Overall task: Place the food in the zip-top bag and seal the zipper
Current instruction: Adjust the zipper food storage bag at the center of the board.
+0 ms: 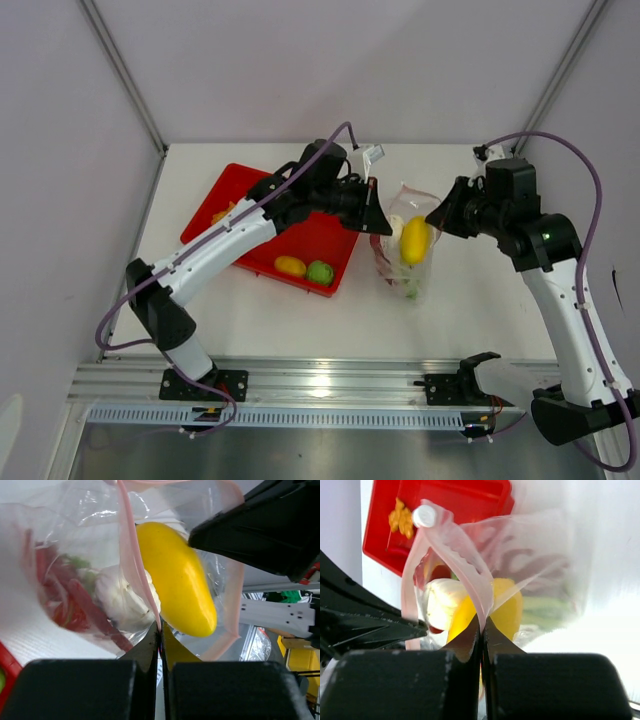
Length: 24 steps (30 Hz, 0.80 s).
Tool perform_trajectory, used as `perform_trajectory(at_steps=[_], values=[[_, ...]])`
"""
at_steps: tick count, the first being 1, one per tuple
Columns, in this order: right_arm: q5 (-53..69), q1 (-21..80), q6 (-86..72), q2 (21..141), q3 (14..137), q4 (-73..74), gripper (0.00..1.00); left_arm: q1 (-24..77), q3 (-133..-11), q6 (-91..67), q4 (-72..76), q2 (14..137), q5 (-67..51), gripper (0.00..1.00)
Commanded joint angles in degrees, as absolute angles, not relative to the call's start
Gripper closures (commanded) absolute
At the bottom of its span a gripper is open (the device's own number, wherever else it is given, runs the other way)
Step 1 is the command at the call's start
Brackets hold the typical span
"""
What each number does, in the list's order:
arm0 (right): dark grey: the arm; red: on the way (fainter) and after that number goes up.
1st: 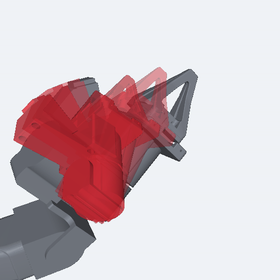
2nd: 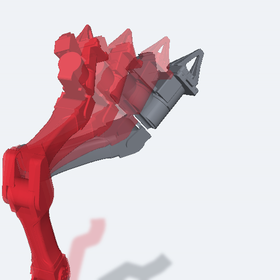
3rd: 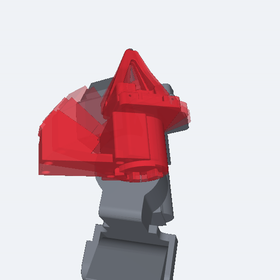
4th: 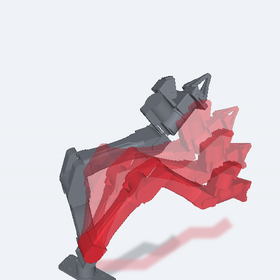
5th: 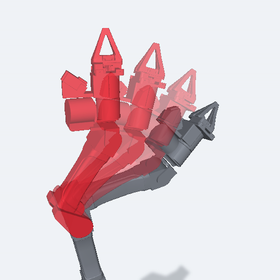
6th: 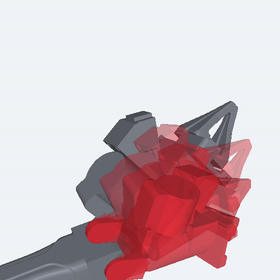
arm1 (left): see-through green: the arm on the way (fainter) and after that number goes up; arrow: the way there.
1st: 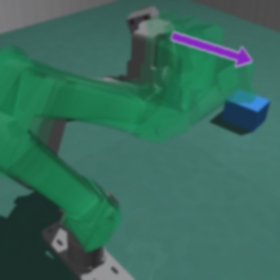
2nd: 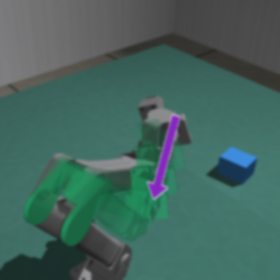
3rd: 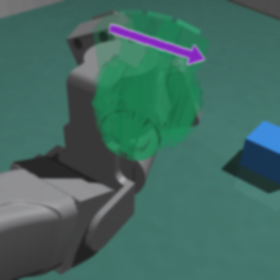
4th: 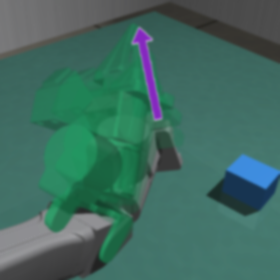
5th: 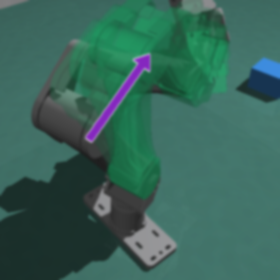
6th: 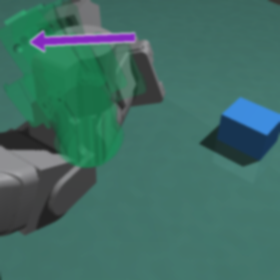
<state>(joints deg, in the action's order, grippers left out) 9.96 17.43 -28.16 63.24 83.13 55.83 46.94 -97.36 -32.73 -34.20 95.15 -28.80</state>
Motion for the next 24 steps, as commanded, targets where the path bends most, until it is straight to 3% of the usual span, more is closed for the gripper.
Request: perform_trajectory(at_steps=[1, 10, 19, 24], values=[[6.16, 17.49, -25.75, 62.75, 89.55, 57.39, 1.00, 48.16, -103.79, -33.14, -35.41, 96.24, -32.35, 0.99], [7.64, 16.79, -25.40, 62.76, 80.25, 53.80, 1.00, 47.99, -103.10, -31.47, -40.69, 99.57, -26.02, 1.00], [7.91, 16.79, -25.48, 62.58, 90.26, 58.88, 1.00, 47.90, -104.24, -32.43, -39.90, 99.58, -28.39, 1.00], [6.60, 16.79, -26.19, 60.39, 87.20, 57.40, 1.00, 47.90, -101.87, -32.17, -39.02, 98.79, -28.13, 1.00]])
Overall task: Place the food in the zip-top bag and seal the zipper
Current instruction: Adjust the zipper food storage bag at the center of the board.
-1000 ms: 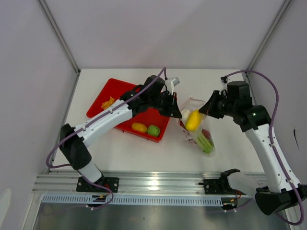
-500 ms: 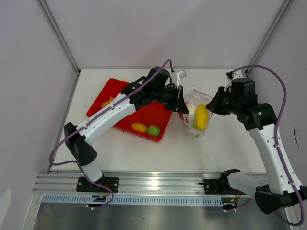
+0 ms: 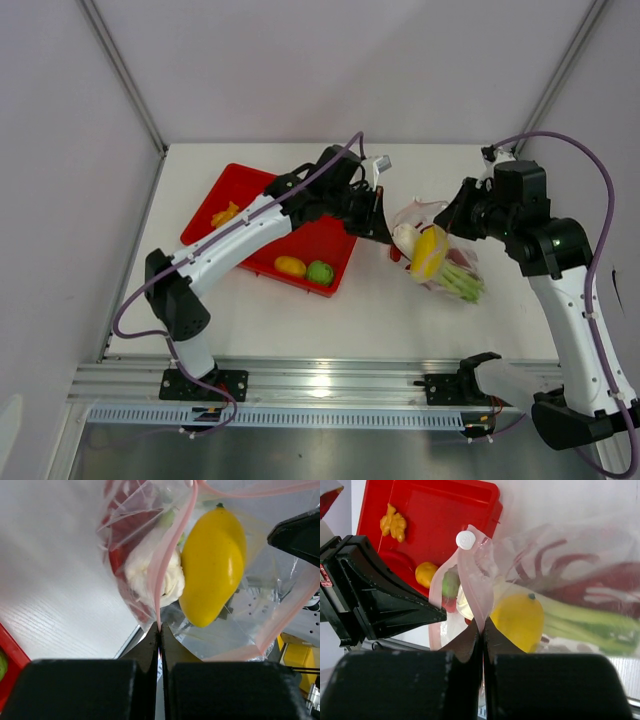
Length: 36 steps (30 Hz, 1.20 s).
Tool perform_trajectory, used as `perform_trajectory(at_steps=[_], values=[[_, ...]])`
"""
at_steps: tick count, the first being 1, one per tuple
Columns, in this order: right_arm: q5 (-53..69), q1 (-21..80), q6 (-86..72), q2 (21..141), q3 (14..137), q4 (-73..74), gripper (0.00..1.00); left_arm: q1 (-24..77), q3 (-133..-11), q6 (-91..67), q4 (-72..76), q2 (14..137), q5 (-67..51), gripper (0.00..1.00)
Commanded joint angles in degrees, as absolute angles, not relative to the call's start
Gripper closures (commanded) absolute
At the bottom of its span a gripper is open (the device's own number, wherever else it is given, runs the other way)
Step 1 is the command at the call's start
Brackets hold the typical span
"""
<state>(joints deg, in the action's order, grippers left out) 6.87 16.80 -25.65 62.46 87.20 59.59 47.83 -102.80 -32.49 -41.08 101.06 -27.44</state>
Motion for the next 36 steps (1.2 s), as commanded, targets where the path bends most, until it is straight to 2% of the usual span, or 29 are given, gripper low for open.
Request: perform_trajectory(at_steps=[1, 8, 11, 20, 24, 30, 32, 36], values=[[6.07, 16.87, -26.19, 60.29, 85.80, 56.78, 1.00, 47.81, -100.13, -32.08, -38.85, 98.88, -27.95, 1.00], [4.66, 16.61, -25.93, 61.96, 71.99, 51.95, 1.00, 47.29, -97.56, -31.90, -37.89, 100.11, -27.86, 0.99], [5.71, 16.61, -26.01, 61.26, 73.38, 51.94, 1.00, 47.29, -99.39, -31.99, -37.53, 98.18, -27.34, 0.99], [12.48, 16.70, -26.90, 61.70, 89.99, 55.73, 1.00, 47.72, -105.30, -34.36, -36.48, 94.93, -31.47, 0.99], [8.28, 16.61, -25.40, 62.92, 87.29, 55.11, 1.00, 47.29, -105.73, -33.75, -37.17, 96.94, -30.50, 1.00], [4.57, 16.61, -25.14, 62.93, 74.72, 51.15, 1.00, 46.85, -103.71, -33.40, -38.15, 100.55, -28.13, 0.99], [3.52, 16.61, -24.96, 62.67, 74.36, 51.59, 1.00, 46.76, -104.23, -33.66, -37.71, 100.28, -28.39, 0.99], [4.13, 16.52, -24.79, 62.14, 81.97, 55.09, 1.00, 46.76, -106.43, -34.36, -37.00, 97.65, -28.39, 0.99]])
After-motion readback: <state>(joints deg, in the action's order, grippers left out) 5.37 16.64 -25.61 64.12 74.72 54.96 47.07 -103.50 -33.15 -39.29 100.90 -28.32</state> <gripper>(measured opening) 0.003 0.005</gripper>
